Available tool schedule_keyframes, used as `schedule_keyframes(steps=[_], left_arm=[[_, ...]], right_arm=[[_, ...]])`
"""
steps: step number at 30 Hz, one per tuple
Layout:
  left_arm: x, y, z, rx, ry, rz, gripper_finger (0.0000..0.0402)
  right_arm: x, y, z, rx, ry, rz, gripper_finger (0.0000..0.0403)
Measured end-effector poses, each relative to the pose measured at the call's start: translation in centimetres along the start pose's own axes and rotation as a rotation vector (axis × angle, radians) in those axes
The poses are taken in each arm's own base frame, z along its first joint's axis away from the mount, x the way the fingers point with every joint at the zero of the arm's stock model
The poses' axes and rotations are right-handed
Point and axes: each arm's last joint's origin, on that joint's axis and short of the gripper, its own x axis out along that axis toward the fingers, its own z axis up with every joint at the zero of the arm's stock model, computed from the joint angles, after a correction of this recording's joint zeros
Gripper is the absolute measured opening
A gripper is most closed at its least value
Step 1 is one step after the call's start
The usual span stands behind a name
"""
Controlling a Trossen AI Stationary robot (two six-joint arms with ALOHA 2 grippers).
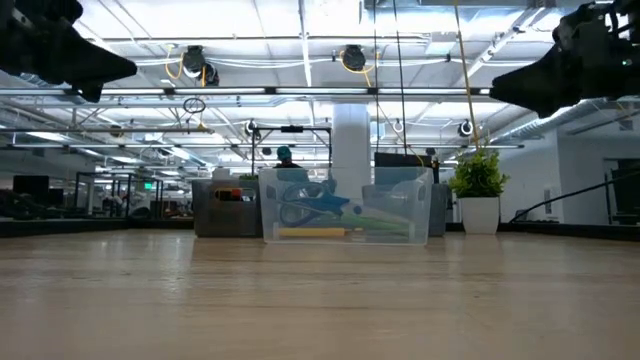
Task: Pick & Place Paint Supplies
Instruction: Return to Home Position
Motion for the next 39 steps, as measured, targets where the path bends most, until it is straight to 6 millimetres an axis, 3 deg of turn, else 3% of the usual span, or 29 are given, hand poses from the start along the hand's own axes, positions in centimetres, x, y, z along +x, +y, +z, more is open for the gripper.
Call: schedule_keyframes(steps=[4, 9, 13, 34, 39], left_arm=[[0.0, -0.1, 0.0, -0.006, 0.001, -0.026, 0.0042], [0.4, -0.3, -1.0, 0.001, 0.017, -0.034, 0.0042], [0.6, -0.3, -1.4, 0.006, 0.025, -0.023, 0.0042], [0.6, -0.4, -1.7, -0.002, 0.05, -0.052, 0.0042], [1.4, -0.5, -2.2, 0.0, -0.073, -0.012, 0.0042]], right_arm=[[0.1, 0.1, 0.1, -0.019, -0.031, 0.021, 0.0155], [0.7, 0.4, -2.1, -0.02, -0.033, 0.078, 0.0155], [0.7, 0.4, -1.6, 0.013, -0.108, 0.075, 0.0155], [0.8, 0.4, -2.5, -0.024, -0.025, 0.075, 0.0155], [0.8, 0.4, -2.5, -0.019, -0.024, 0.075, 0.0155]])
